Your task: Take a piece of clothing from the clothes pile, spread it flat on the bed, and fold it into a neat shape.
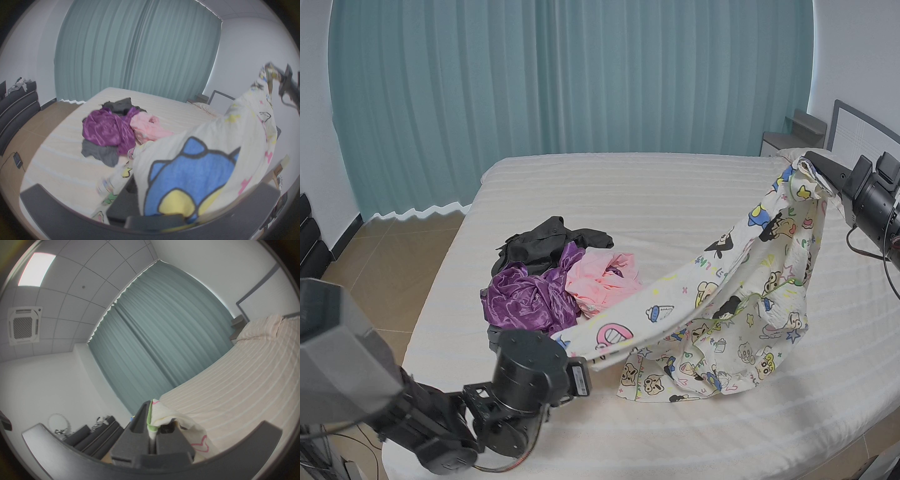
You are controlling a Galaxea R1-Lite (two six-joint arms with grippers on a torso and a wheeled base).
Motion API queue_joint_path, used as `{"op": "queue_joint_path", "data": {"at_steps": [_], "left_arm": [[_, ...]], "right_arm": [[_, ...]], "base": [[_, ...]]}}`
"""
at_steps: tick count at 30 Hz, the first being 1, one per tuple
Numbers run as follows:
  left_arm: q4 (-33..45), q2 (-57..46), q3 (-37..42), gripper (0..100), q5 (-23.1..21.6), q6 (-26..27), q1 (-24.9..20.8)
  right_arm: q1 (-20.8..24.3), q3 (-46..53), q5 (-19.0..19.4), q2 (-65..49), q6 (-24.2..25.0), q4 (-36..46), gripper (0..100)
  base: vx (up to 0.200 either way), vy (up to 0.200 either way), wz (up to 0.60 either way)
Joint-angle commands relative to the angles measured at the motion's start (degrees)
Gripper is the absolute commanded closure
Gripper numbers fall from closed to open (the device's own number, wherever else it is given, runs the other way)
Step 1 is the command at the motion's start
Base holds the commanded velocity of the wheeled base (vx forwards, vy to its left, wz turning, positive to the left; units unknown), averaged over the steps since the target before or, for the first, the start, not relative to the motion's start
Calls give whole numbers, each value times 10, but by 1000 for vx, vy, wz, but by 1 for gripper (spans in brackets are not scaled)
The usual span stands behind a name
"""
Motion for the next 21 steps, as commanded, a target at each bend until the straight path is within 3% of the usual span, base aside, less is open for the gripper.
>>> {"op": "queue_joint_path", "data": {"at_steps": [1,7,14,21], "left_arm": [[98,-149,-80,100,-10,21,47],[164,-185,-160,100,-8,41,49],[157,-207,-190,100,-6,102,76],[158,-228,-262,100,-7,104,109]], "right_arm": [[-65,-2,10,-24,-34,21,100],[-64,-53,13,-37,-37,50,100],[-61,-122,16,-62,-37,106,100],[-60,-156,17,-79,-36,121,100]], "base": [[0,0,0],[0,0,0],[0,0,0],[0,0,0]]}}
